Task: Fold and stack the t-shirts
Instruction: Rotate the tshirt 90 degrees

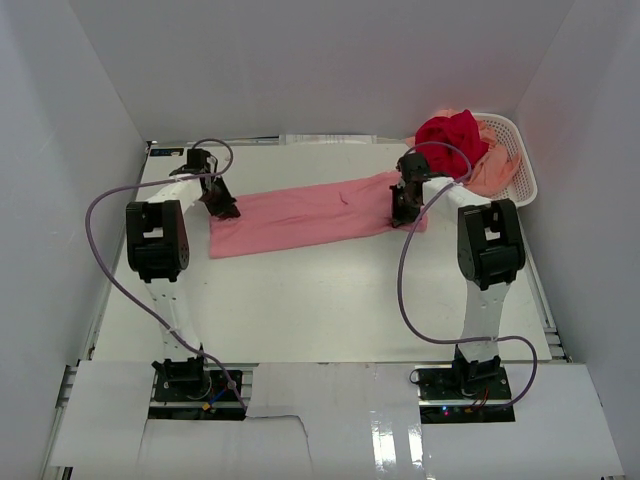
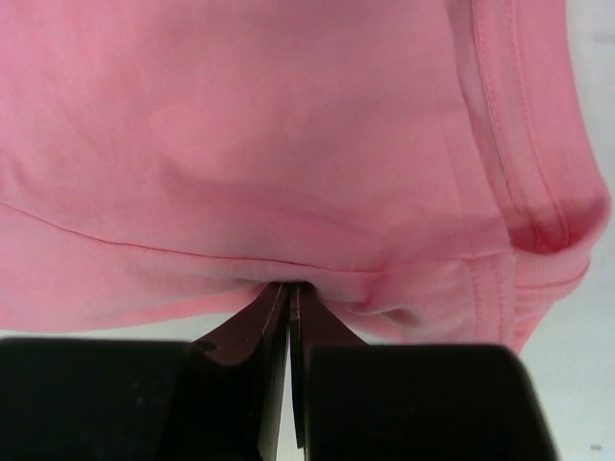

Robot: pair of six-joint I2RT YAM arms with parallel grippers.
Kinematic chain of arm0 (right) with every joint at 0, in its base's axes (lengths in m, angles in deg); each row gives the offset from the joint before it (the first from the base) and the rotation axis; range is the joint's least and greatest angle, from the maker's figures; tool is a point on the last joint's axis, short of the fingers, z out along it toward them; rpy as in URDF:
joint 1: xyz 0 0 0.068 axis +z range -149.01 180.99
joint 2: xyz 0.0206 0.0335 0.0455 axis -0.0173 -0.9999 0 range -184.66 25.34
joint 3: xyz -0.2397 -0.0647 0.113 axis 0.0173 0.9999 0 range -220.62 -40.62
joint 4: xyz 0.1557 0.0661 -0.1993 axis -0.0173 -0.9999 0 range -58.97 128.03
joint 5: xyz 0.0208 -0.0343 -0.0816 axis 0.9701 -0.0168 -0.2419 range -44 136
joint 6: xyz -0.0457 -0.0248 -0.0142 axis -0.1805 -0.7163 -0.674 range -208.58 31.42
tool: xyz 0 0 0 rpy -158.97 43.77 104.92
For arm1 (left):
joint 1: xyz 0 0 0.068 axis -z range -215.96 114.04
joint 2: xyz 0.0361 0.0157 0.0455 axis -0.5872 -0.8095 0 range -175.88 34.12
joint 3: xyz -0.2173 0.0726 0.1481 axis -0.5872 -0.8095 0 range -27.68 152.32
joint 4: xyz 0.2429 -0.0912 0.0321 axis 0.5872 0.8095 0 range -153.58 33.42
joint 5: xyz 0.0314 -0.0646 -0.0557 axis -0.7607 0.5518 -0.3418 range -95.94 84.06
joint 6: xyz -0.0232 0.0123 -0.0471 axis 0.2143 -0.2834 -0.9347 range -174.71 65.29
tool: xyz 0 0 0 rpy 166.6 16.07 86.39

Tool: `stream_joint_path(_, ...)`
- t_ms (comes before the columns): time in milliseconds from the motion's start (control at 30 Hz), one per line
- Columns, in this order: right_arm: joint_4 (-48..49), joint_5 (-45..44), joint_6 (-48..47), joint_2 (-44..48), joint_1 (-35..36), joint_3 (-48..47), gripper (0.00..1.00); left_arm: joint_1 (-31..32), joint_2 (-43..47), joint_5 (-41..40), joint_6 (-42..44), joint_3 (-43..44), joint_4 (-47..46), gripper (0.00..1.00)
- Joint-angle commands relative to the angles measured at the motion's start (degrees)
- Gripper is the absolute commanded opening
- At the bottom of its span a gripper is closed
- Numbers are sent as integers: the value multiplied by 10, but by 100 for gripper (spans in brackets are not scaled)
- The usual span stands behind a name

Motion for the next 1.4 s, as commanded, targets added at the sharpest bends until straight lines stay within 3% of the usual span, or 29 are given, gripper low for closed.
stream_joint_path(0, -6, -3, -3, -66, -9, -35, 8, -7, 22, -57, 8, -100, 54, 22)
stream_joint_path(200, -9, 26, -3, -135, -24, -116, 9, -5, 118, -58, 20, -199, 47, 23)
stream_joint_path(400, -12, 82, -5, -196, -36, -226, 13, 4, 185, -5, 15, -278, 44, 24)
stream_joint_path(433, -14, 90, -2, -216, -37, -240, 14, 32, 193, -11, 15, -296, 44, 24)
stream_joint_path(733, -6, 205, 51, -320, -59, -389, 18, 82, 275, 39, -13, -376, 51, 25)
stream_joint_path(900, 47, 299, 108, -344, -74, -397, 15, 161, 316, 66, -63, -435, 47, 26)
stream_joint_path(1367, 106, 395, 193, -394, -81, -451, 13, 311, 390, 119, -180, -561, 1, 27)
